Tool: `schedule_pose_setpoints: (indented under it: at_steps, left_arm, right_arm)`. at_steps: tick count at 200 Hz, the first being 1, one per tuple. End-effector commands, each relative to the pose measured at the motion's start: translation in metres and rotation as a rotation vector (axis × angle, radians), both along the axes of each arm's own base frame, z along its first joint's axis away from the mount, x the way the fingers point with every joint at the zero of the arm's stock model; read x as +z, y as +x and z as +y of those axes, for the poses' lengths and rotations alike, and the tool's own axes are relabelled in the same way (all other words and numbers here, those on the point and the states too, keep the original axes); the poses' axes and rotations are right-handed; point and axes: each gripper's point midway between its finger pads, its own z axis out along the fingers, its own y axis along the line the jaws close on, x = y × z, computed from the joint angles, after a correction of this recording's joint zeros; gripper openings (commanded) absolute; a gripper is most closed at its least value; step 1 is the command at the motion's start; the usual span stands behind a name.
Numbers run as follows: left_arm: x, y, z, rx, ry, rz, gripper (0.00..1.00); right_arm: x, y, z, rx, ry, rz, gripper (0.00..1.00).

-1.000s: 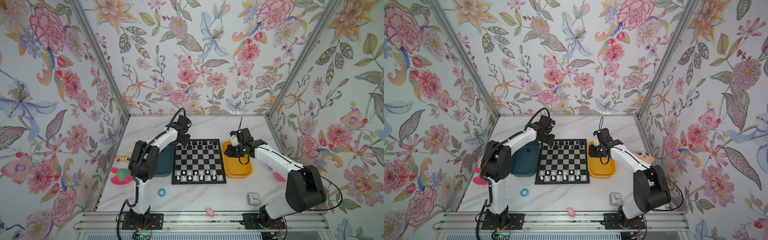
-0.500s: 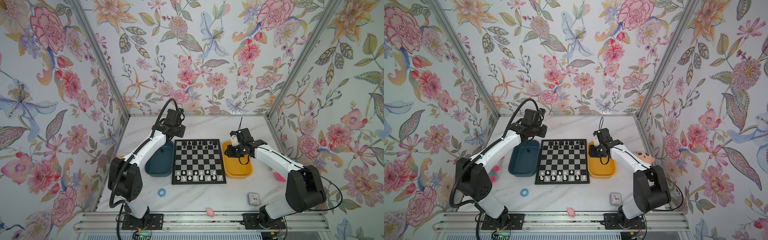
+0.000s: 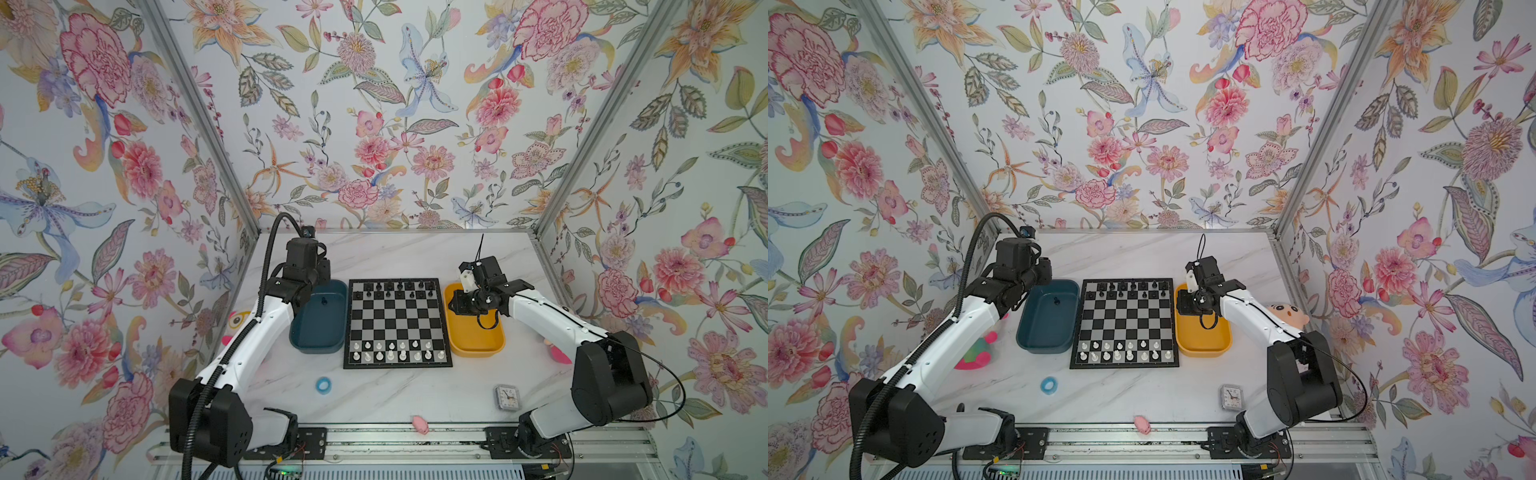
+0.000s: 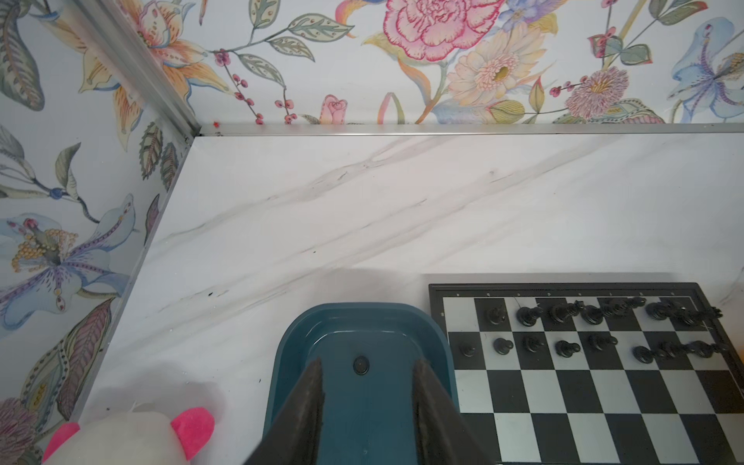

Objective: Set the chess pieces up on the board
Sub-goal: 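Raise the empty left gripper back over the teal bin, then lower the left gripper into the teal bin while the right gripper rises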

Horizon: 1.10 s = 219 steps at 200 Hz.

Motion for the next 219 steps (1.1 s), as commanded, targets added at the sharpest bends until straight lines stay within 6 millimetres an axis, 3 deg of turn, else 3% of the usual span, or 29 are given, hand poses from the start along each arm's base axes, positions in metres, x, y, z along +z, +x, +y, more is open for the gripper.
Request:
schedule_pose_setpoints:
  at_steps: [1, 30, 60, 117, 188, 219]
  left_arm:
    - [0.001, -0.007, 0.022, 0.1, -0.035, -0.037, 0.4]
    - [-0.009, -0.018, 0.029, 0.109, -0.038, -0.032, 0.48]
    - [-0.035, -0.024, 0.033, 0.107, -0.035, 0.019, 0.52]
    - [-0.078, -0.019, 0.035, 0.101, -0.064, 0.116, 0.52]
    - [-0.089, -0.016, 0.03, 0.077, -0.084, 0.129, 0.52]
    - [-0.091, -0.015, 0.027, 0.069, -0.088, 0.134, 0.52]
  right_arm:
    - [0.023, 0.004, 0.003, -0.008, 0.009, -0.05, 0.2]
    - [0.024, 0.003, 0.005, -0.003, 0.0, -0.055, 0.2]
    - [0.026, 0.004, 0.007, 0.001, -0.006, -0.054, 0.2]
    - [0.028, 0.008, 0.004, -0.01, -0.033, -0.065, 0.26]
    - [0.031, 0.014, -0.01, -0.059, -0.063, -0.096, 0.32]
    - [0.051, 0.022, -0.01, -0.083, -0.003, -0.221, 0.39]
